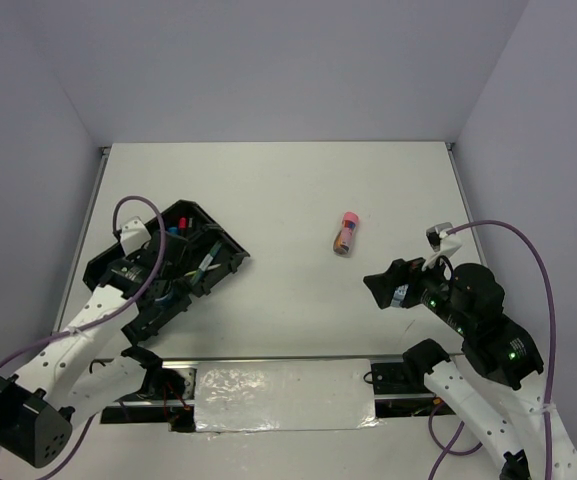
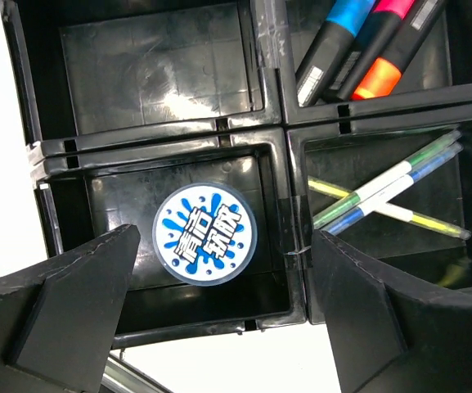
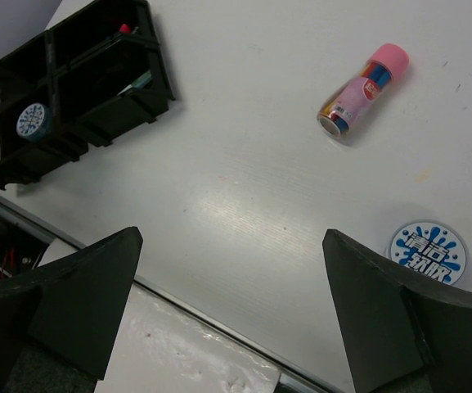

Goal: Sort the stationery into containers
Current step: Place the stationery in the storage box.

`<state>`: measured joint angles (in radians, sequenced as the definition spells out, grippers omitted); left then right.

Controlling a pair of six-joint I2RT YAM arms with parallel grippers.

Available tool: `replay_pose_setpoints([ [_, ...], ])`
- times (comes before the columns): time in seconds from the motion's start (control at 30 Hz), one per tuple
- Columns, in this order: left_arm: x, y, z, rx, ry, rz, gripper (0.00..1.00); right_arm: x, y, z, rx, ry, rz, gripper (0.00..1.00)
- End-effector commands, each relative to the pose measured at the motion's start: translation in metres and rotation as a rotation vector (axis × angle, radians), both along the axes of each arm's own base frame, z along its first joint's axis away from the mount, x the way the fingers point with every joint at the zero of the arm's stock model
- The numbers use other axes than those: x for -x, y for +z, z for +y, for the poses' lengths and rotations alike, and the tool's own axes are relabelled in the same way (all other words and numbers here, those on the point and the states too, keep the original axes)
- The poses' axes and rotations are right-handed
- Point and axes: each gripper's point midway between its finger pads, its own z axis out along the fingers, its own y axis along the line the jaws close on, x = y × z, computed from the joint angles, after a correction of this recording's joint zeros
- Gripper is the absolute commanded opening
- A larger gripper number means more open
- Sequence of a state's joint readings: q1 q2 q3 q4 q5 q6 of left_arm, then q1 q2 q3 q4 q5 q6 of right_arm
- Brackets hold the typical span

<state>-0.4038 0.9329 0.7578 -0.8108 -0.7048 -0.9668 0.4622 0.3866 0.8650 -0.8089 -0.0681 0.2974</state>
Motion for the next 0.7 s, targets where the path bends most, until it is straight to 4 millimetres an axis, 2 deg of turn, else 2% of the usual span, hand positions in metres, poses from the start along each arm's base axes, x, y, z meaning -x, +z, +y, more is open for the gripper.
replay_pose_setpoints([
  [0.0, -0.007, 0.026, 0.006, -0.015, 0.017, -0.073, 0.99, 0.0, 0.022, 0.001, -0.025, 0.005, -0.048, 1.0],
  [0.1, -0.01, 0.04, -0.002, 0.02, -0.035, -0.106, 0.99, 0.0, 0.024, -0.003, -0.027, -0.017, -0.047, 1.0],
  [0.17, -0.029, 0.061, -0.023, 0.067, -0.162, -0.184, 0.99, 0.001, 0.029, -0.008, -0.039, -0.052, -0.047, 1.0],
  [0.2, -0.038, 0.068, -0.039, 0.109, -0.233, -0.212, 0.99, -0.002, 0.032, -0.019, -0.034, -0.118, -0.051, 1.0],
  [0.23, -0.043, 0.076, -0.071, 0.197, -0.357, -0.236, 0.99, -0.001, 0.041, -0.028, -0.047, -0.167, -0.068, 1.0],
  [0.27, -0.058, 0.083, -0.093, 0.228, -0.421, -0.266, 0.99, -0.004, 0.041, -0.046, -0.04, -0.28, -0.059, 1.0],
  [0.3, -0.054, 0.087, -0.132, 0.251, -0.541, -0.263, 0.99, -0.003, 0.044, -0.057, -0.043, -0.339, -0.06, 1.0],
  [0.33, -0.06, 0.108, -0.153, 0.234, -0.571, -0.308, 0.99, 0.001, 0.055, -0.068, -0.056, -0.392, -0.076, 1.0],
  [0.37, -0.069, 0.096, -0.185, 0.194, -0.638, -0.261, 0.99, 0.006, 0.053, -0.078, -0.055, -0.444, -0.051, 1.0],
  [0.4, -0.056, 0.098, -0.231, 0.191, -0.764, -0.249, 0.99, 0.008, 0.058, -0.09, -0.051, -0.503, -0.064, 1.0],
  [0.43, -0.06, 0.12, -0.265, 0.203, -0.832, -0.288, 0.99, 0.015, 0.072, -0.096, -0.078, -0.521, -0.095, 1.0],
  [0.47, -0.067, 0.098, -0.308, 0.165, -0.951, -0.246, 0.99, 0.022, 0.074, -0.102, -0.087, -0.543, -0.092, 1.0],
  [0.5, -0.057, 0.094, -0.342, 0.161, -1.038, -0.237, 0.99, 0.026, 0.08, -0.108, -0.097, -0.561, -0.108, 1.0],
  [0.53, -0.064, 0.09, -0.381, 0.154, -1.095, -0.233, 0.99, 0.036, 0.094, -0.113, -0.126, -0.558, -0.145, 1.0],
  [0.6, -0.055, 0.09, -0.432, 0.149, -1.242, -0.254, 0.99, 0.047, 0.101, -0.12, -0.114, -0.559, -0.16, 1.0],
  [0.63, -0.06, 0.087, -0.463, 0.157, -1.288, -0.259, 0.99, 0.055, 0.112, -0.124, -0.125, -0.557, -0.181, 1.0],
  [0.67, -0.056, 0.085, -0.482, 0.151, -1.354, -0.259, 0.99, 0.061, 0.109, -0.127, -0.099, -0.548, -0.168, 1.0],
])
